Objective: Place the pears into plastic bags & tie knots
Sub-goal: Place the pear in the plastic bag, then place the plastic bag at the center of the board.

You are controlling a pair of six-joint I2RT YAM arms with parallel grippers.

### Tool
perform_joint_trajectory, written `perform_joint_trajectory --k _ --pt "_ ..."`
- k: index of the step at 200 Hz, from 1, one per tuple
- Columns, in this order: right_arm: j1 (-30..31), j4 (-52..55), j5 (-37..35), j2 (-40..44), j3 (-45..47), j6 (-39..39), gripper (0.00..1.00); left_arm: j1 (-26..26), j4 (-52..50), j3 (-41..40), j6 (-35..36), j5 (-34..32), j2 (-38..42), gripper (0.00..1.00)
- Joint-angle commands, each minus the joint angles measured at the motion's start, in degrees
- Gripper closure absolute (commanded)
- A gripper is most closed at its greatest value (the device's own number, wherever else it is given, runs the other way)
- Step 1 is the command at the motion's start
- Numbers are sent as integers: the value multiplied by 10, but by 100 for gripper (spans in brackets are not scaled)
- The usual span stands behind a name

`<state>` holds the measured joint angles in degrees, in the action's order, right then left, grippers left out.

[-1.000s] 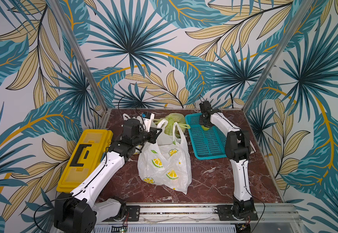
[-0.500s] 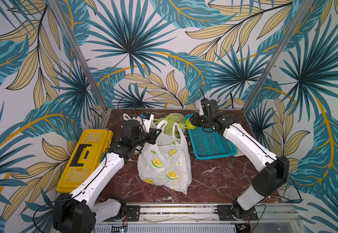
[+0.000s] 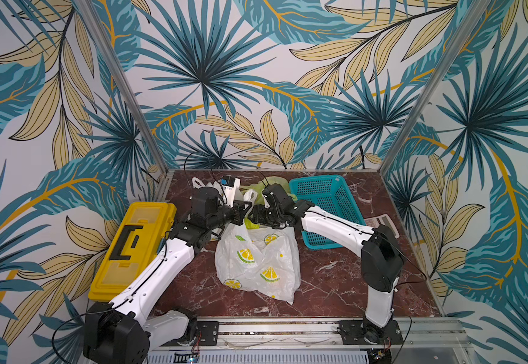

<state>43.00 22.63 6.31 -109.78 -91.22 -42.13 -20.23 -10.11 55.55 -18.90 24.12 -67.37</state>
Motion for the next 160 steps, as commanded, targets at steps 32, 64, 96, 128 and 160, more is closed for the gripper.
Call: perform_joint_trajectory --k 32,64,96,128,160 --pt "-31 147 -163 69 -24 92 36 -3 7 -3 9 -7 16 97" --pt "-34 171 -199 4 -76 102 40 -3 6 -2 7 -2 14 97" --pt "-35 160 -185 -75 -141 95 44 -3 6 -3 4 3 21 97" --pt "-45 183 -208 -133 -210 112 64 -3 6 -12 -1 -2 23 97" --pt "-46 172 -164 -73 -206 166 87 1 6 -21 -7 -37 50 97"
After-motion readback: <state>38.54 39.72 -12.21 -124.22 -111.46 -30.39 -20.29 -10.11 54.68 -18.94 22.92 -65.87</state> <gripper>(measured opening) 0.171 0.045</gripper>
